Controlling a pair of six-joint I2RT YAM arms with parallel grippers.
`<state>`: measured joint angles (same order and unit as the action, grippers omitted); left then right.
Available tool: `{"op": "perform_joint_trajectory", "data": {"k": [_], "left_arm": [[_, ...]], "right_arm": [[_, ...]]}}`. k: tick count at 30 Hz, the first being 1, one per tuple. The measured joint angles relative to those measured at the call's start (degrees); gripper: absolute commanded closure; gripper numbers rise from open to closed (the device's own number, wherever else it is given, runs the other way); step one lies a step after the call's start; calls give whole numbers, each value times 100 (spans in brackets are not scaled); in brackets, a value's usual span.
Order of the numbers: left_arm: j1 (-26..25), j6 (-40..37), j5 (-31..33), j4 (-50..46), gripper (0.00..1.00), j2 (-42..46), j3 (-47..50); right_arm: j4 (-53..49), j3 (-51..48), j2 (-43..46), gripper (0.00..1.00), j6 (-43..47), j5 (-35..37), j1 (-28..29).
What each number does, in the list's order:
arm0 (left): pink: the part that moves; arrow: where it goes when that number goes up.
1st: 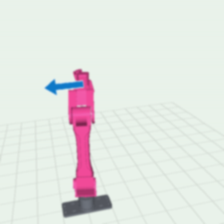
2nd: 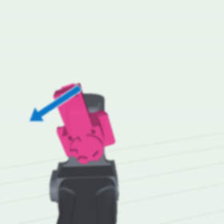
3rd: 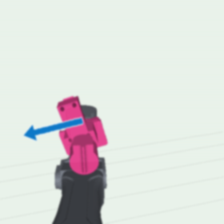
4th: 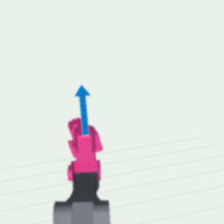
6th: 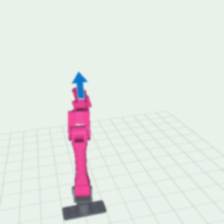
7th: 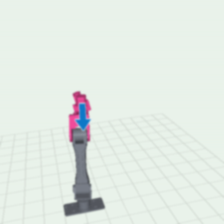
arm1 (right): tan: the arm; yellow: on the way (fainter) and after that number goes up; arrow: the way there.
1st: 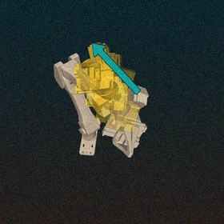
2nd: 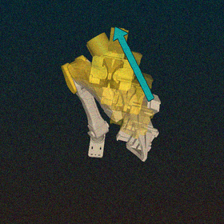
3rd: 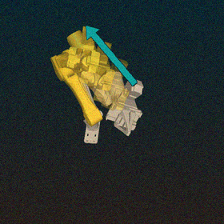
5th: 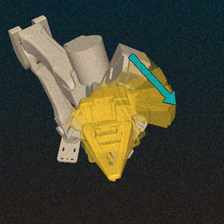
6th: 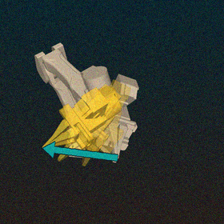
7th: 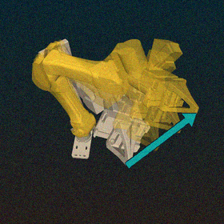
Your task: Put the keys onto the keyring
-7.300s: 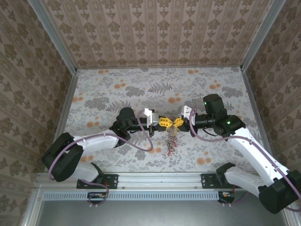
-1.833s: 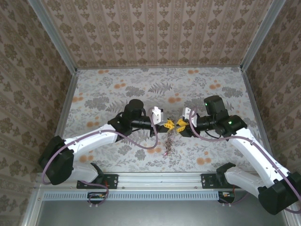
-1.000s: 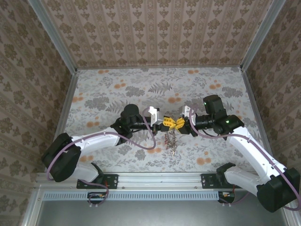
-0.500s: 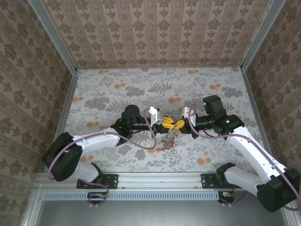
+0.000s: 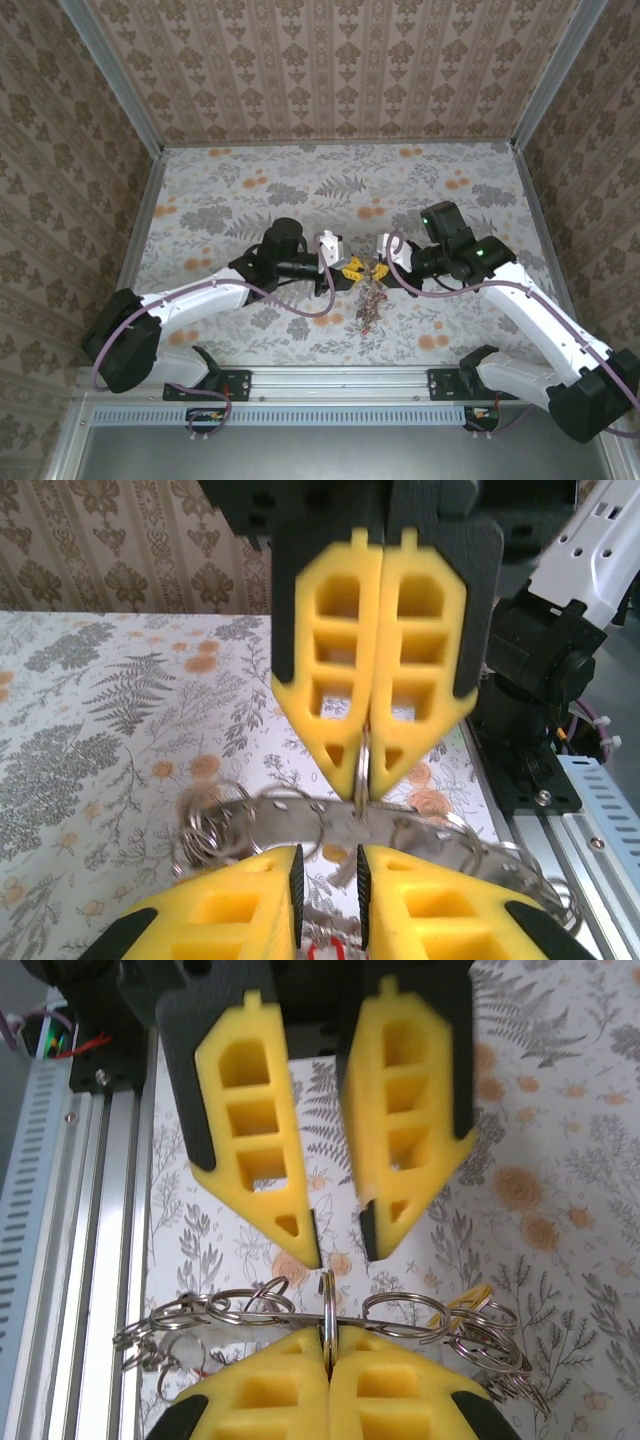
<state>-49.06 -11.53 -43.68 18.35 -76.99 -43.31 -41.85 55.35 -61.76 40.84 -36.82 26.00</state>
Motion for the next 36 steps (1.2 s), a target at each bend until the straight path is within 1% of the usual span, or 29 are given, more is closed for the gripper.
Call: {"op": "perform_joint_trajectory", "data": {"k": [8,15,19,21,23,24,25,28,30,31,32,33,36], "left_arm": [[-4,-31,-96,2,73,2,-122],[-85,-122,-155,-138,73,-31,-232],[-199,-321,-144,-420,77,-98,-400],[-234,-378,-98,-546,77,-111,-437],[-243,-439,9,-662,83,-125,-481],[-240,-474,72,-693,89,-129,-496],[-240,-511,133,-734,100,-129,-501],[-240,-549,212,-815,100,-129,-525],[-251,-546,210,-817,100,-129,-535],[-251,-540,201,-800,100,-129,-535],[-262,-520,195,-754,100,-129,-529],[-262,-498,188,-684,100,-129,-503],[-256,-365,103,-275,100,-127,-334]], "right_arm": [[-216,227,-136,100,175,501,291],[-216,229,-142,100,192,619,352],[-216,236,-142,100,192,662,352],[-216,245,-142,100,190,662,352],[-214,247,-142,100,190,662,354],[-214,247,-142,100,190,662,352],[-214,247,-142,100,188,662,352],[-216,247,-142,100,186,680,352],[-210,247,-140,83,186,678,352],[-197,240,-136,77,162,667,350],[-129,214,-114,74,149,627,339],[-48,179,-68,73,120,579,308],[179,-9,219,71,37,398,142]]}}
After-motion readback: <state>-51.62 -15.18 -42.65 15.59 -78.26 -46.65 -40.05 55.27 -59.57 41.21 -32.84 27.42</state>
